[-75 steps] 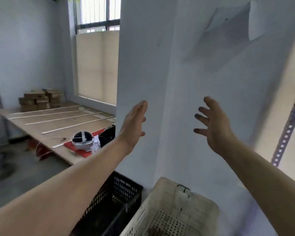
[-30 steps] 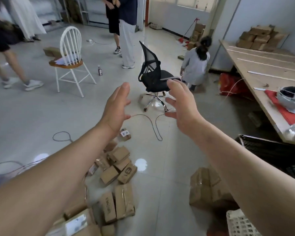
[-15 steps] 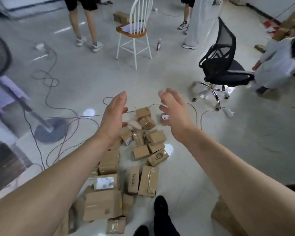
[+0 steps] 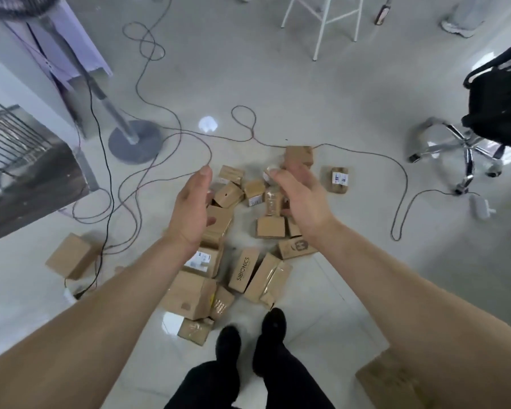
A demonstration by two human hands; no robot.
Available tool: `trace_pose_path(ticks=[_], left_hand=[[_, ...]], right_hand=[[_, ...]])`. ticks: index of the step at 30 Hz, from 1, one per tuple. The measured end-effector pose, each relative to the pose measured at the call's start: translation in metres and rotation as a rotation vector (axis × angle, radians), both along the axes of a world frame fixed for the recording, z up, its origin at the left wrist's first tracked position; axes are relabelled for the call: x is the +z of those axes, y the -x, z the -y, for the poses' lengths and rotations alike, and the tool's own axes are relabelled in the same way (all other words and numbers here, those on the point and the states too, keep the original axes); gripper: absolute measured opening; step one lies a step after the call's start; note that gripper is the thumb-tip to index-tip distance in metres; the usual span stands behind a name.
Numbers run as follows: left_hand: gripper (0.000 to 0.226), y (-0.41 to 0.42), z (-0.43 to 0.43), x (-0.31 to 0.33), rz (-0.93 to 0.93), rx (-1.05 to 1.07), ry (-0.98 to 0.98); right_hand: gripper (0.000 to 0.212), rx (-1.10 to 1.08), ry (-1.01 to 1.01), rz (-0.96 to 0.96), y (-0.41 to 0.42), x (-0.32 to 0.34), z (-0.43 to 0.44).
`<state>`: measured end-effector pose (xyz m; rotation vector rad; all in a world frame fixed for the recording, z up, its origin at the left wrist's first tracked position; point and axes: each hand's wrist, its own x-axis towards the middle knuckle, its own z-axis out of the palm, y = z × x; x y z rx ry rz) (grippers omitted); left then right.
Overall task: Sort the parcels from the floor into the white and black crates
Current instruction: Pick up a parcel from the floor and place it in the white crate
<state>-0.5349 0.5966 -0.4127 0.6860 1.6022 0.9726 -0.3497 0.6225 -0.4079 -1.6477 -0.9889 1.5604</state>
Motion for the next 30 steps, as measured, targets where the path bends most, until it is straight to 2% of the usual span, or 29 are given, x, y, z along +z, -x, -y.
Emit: trace_pose_path(ticks=[3,5,7,9,11,15,16,19,24,28,30], left_hand=[[0.024,-0.006,0.0,-0.032,0.015,0.032,0.075],[0.032,-0.01,0.001,-0.052,0.038,0.022,0.126],[0.042,-0.012,0.005,-0.073,0.055,0.01,0.163],[0.033,-0.013,0.009,-0.097,0.086,0.019,0.188],[0.028,-0.015,0.015,-0.121,0.122,0.015,0.243],[0.046,-0.019,0.026,-0.179,0.107,0.013,0.332],[0.04,-0.02,0.029,-0.193,0.109,0.019,0.347],[0.023,-0.026,0.036,-0.241,0.09,0.047,0.398],[0.02,-0.039,0.049,-0.325,0.065,0.086,0.464],[0.04,-0.052,0.059,-0.391,0.099,0.137,0.514],[0.032,-0.057,0.065,-0.427,0.102,0.194,0.574]], right_hand=[[0.083,0.059,0.028,0.089,-0.001,-0.029,-0.003],[0.082,0.063,0.042,0.13,-0.001,-0.048,-0.001],[0.068,0.045,0.055,0.125,-0.001,-0.069,0.001],[0.055,0.045,0.06,0.143,0.001,-0.093,0.002],[0.052,0.078,0.067,0.173,0.003,-0.119,0.003],[0.022,0.108,0.15,0.223,-0.001,-0.168,0.001],[0.024,0.117,0.18,0.229,-0.003,-0.181,0.0],[0.055,0.2,0.216,0.312,-0.008,-0.233,-0.002],[0.063,0.296,0.271,0.37,-0.019,-0.325,-0.004],[0.074,0.373,0.29,0.382,-0.027,-0.394,-0.004],[0.073,0.422,0.302,0.391,-0.032,-0.425,-0.004]])
